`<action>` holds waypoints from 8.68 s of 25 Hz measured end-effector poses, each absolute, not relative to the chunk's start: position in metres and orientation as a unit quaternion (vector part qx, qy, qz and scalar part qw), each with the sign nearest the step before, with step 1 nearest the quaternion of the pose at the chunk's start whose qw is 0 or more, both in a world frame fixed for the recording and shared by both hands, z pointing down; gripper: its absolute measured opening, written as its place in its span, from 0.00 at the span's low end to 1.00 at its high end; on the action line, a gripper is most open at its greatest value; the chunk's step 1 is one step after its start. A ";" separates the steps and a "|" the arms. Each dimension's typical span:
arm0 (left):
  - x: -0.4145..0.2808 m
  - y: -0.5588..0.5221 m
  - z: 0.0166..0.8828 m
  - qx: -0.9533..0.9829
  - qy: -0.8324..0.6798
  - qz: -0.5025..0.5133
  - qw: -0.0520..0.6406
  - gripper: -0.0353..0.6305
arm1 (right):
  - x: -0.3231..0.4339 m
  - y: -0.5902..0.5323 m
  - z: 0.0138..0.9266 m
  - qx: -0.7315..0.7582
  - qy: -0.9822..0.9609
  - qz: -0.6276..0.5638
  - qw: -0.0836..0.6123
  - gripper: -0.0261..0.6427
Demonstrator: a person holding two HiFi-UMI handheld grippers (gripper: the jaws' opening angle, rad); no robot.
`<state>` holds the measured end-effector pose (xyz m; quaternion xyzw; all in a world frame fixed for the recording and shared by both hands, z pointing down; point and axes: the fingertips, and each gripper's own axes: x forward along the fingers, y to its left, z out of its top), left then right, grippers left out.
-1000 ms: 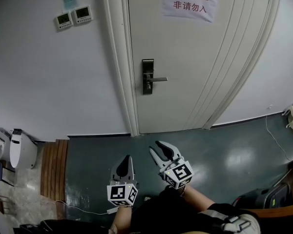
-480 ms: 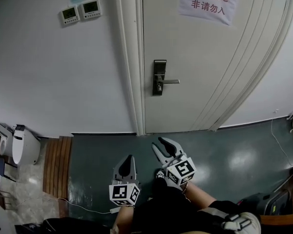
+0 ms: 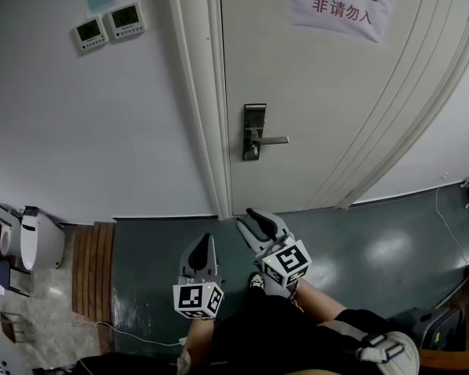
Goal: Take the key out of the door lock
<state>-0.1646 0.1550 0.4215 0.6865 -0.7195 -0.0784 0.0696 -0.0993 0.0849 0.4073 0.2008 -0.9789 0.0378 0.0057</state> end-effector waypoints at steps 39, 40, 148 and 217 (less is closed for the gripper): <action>-0.173 -0.085 0.444 0.745 -0.660 -0.018 0.093 0.09 | -0.079 -0.140 0.461 0.297 -0.948 0.113 0.011 0.24; -0.177 -0.092 0.445 0.749 -0.656 -0.016 0.095 0.09 | -0.080 -0.147 0.462 0.304 -0.945 0.116 0.010 0.24; -0.214 -0.190 0.556 0.797 -0.576 0.066 0.170 0.09 | -0.145 -0.273 0.594 0.304 -0.676 0.604 -0.292 0.08; -0.067 -0.131 0.556 0.847 -0.491 0.080 0.186 0.09 | -0.011 -0.141 0.578 0.445 -0.858 0.247 0.068 0.08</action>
